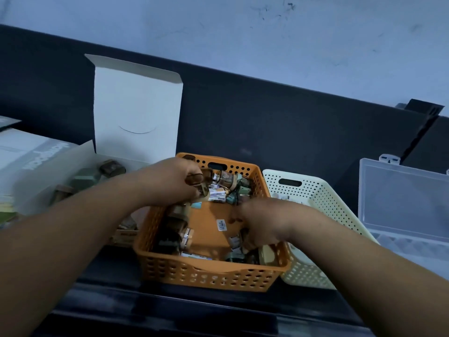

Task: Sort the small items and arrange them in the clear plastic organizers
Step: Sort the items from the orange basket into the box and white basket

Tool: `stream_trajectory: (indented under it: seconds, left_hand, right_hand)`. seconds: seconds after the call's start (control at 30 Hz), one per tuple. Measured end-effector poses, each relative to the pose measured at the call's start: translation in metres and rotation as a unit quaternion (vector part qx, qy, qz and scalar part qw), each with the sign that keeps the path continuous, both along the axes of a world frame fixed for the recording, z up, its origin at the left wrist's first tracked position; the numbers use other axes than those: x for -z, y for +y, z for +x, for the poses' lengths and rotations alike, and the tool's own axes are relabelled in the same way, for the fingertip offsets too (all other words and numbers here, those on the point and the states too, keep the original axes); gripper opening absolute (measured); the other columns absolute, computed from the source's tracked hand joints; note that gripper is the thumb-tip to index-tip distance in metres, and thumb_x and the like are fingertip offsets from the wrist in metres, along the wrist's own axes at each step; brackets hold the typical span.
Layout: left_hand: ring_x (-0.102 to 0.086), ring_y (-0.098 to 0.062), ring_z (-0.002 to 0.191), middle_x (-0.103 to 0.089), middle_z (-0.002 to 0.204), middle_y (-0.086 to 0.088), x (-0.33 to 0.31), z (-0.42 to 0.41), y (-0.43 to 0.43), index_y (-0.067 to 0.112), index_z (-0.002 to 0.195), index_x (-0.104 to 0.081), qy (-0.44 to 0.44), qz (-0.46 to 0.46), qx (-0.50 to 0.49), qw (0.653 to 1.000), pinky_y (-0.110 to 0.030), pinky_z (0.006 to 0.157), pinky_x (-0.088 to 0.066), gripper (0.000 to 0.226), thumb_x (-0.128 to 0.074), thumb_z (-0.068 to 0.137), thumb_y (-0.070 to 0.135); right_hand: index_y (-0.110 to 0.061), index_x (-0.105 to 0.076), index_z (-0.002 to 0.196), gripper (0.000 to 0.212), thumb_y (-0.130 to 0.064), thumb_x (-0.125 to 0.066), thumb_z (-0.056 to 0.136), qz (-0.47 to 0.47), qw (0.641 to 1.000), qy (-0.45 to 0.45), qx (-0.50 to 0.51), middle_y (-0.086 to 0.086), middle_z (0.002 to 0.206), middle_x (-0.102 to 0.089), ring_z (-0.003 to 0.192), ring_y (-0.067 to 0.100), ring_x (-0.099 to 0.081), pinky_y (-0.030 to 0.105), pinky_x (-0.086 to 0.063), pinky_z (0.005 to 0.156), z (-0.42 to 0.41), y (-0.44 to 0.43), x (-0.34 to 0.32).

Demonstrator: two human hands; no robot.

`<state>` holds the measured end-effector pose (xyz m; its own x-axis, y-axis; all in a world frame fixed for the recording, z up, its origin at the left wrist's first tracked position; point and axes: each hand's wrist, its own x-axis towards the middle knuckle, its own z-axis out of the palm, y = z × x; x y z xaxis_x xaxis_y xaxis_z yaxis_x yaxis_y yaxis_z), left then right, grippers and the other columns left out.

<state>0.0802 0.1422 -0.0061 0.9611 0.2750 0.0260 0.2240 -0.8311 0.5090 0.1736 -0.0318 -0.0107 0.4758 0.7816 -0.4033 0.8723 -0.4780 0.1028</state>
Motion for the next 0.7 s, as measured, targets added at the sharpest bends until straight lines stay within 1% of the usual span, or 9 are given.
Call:
stream_trajectory:
  seconds: [0.1,0.2,0.27,0.33,0.4,0.43,0.53,0.6,0.7]
  left_hand:
    - [-0.06,-0.01,0.088,-0.066,0.092,0.006,-0.001,-0.02,0.013,0.023,0.095,-0.067,-0.034,-0.054,-0.029,0.998,-0.027,0.076,-0.047,0.014,-0.069,0.083,0.018]
    - [-0.062,-0.013,0.089,-0.069,0.09,0.004,-0.001,-0.038,0.025,0.023,0.092,-0.068,-0.07,-0.082,-0.062,0.992,-0.036,0.084,-0.051,0.014,-0.071,0.08,0.016]
    - [-0.063,-0.013,0.088,-0.07,0.09,0.003,-0.004,-0.053,0.035,0.023,0.093,-0.068,-0.092,-0.107,-0.088,0.986,-0.036,0.083,-0.052,0.015,-0.071,0.081,0.014]
    - [-0.063,-0.012,0.087,-0.068,0.091,0.006,-0.007,-0.068,0.048,0.025,0.096,-0.066,-0.11,-0.111,-0.125,0.98,-0.034,0.078,-0.052,0.017,-0.07,0.083,0.016]
    - [-0.063,-0.014,0.087,-0.067,0.093,0.006,-0.009,-0.082,0.062,0.024,0.1,-0.064,-0.121,-0.107,-0.167,0.973,-0.034,0.076,-0.053,0.019,-0.07,0.084,0.017]
    - [-0.063,-0.014,0.087,-0.066,0.094,0.005,-0.009,-0.088,0.068,0.024,0.1,-0.064,-0.122,-0.103,-0.184,0.97,-0.033,0.075,-0.053,0.019,-0.07,0.084,0.017]
    - [-0.061,-0.015,0.085,-0.065,0.097,0.002,-0.004,-0.1,0.084,0.021,0.102,-0.062,-0.114,-0.08,-0.227,0.964,-0.032,0.072,-0.051,0.019,-0.069,0.084,0.017]
    - [-0.06,-0.016,0.088,-0.063,0.103,0.0,0.002,-0.107,0.092,0.02,0.109,-0.059,-0.107,-0.07,-0.253,0.959,-0.032,0.075,-0.05,0.028,-0.069,0.083,0.02]
    - [-0.059,-0.019,0.092,-0.061,0.109,-0.003,0.009,-0.112,0.101,0.02,0.113,-0.055,-0.084,-0.058,-0.284,0.953,-0.037,0.083,-0.051,0.034,-0.07,0.083,0.027]
  right_hand:
    - [-0.021,-0.055,0.129,0.051,-0.028,-0.073,0.082,-0.093,0.996,-0.008,0.0,0.0,0.122,-0.058,0.106,0.022,-0.057,0.032,-0.049,0.086,0.004,0.019,0.003]
    - [-0.016,-0.06,0.123,0.044,-0.026,-0.071,0.082,-0.147,0.989,-0.021,-0.02,0.002,0.116,-0.062,0.104,0.024,-0.059,0.038,-0.052,0.09,0.006,0.034,0.003]
    - [-0.019,-0.063,0.116,0.037,-0.027,-0.072,0.08,-0.083,0.996,-0.021,-0.037,-0.002,0.107,-0.063,0.098,0.02,-0.06,0.037,-0.053,0.086,0.006,0.04,-0.005]
    - [-0.028,-0.061,0.11,0.035,-0.024,-0.073,0.078,0.085,0.995,0.042,-0.015,-0.008,0.1,-0.062,0.09,0.012,-0.061,0.027,-0.053,0.075,0.003,0.046,-0.021]
    - [-0.029,-0.06,0.108,0.036,-0.016,-0.075,0.077,0.256,0.955,0.15,0.004,-0.011,0.095,-0.064,0.077,0.0,-0.063,0.016,-0.051,0.06,-0.008,0.059,-0.036]
    - [-0.027,-0.061,0.112,0.041,-0.013,-0.076,0.077,0.309,0.931,0.192,0.005,-0.009,0.096,-0.065,0.079,0.001,-0.065,0.015,-0.053,0.061,-0.013,0.068,-0.039]
    - [-0.022,-0.057,0.126,0.056,-0.013,-0.08,0.075,0.371,0.898,0.236,-0.015,-0.003,0.107,-0.065,0.093,0.01,-0.065,0.017,-0.053,0.075,-0.034,0.103,-0.037]
    - [-0.02,-0.055,0.13,0.061,-0.013,-0.081,0.075,0.375,0.894,0.246,-0.024,-0.003,0.108,-0.065,0.094,0.011,-0.064,0.017,-0.052,0.077,-0.043,0.126,-0.029]
    - [-0.016,-0.054,0.133,0.063,-0.015,-0.081,0.075,0.358,0.903,0.236,-0.023,-0.002,0.109,-0.065,0.096,0.014,-0.064,0.027,-0.052,0.088,-0.049,0.152,-0.016]
